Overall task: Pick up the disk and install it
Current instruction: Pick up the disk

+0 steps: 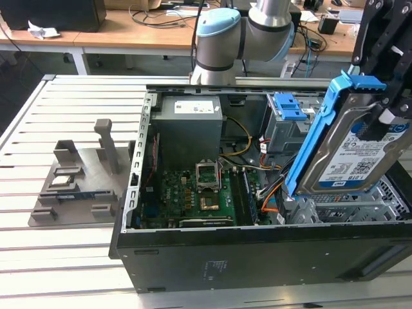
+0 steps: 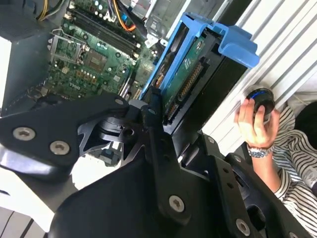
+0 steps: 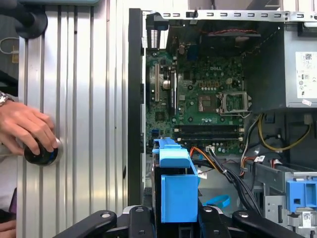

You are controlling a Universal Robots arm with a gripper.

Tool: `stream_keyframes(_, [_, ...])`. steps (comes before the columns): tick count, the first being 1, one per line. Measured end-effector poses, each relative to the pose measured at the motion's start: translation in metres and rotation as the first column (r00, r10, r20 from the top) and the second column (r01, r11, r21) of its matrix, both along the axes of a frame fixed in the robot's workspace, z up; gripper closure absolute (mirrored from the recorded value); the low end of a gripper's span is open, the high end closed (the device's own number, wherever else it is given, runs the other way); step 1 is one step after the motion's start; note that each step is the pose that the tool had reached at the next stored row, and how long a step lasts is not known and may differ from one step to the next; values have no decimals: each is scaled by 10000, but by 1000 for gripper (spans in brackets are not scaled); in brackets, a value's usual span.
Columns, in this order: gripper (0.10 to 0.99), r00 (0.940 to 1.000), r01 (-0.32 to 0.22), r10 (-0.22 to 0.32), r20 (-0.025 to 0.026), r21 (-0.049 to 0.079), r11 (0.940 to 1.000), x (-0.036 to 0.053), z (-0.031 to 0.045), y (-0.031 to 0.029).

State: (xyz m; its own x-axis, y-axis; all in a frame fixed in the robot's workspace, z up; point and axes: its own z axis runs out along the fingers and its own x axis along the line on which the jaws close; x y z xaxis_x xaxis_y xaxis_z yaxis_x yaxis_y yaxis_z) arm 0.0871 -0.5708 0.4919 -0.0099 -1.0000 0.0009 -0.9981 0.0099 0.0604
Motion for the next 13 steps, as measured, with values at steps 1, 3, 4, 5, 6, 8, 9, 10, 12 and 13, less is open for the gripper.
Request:
stream_keyframes(1, [725, 10000, 2, -2, -3, 28, 10000, 30, -2, 0])
stream_keyframes(3, [725, 10000, 4, -4, -6, 227, 9997, 66, -3, 0])
stream_keyframes(4, [725, 10000, 5, -5, -8, 388, 9992, 81, -3, 0])
stream_keyframes(5, [725, 10000, 5, -4, -15, 587, 9983, 105, -3, 0])
stream_keyframes(6, [725, 10000, 6, -5, -26, 633, 9980, 131, -10, 0])
stream_keyframes(8, [725, 10000, 12, -6, -95, 634, 9980, 251, -57, 7])
stream_keyframes(9, [725, 9999, 12, -4, -132, 633, 9980, 345, -102, 27])
stream_keyframes(10, [725, 9999, 13, -4, -145, 633, 9980, 378, -122, 35])
stream_keyframes(12, [725, 9999, 16, -5, -170, 635, 9980, 444, -163, 48])
stream_keyframes(13, [725, 9998, 15, -4, -180, 636, 9980, 470, -182, 53])
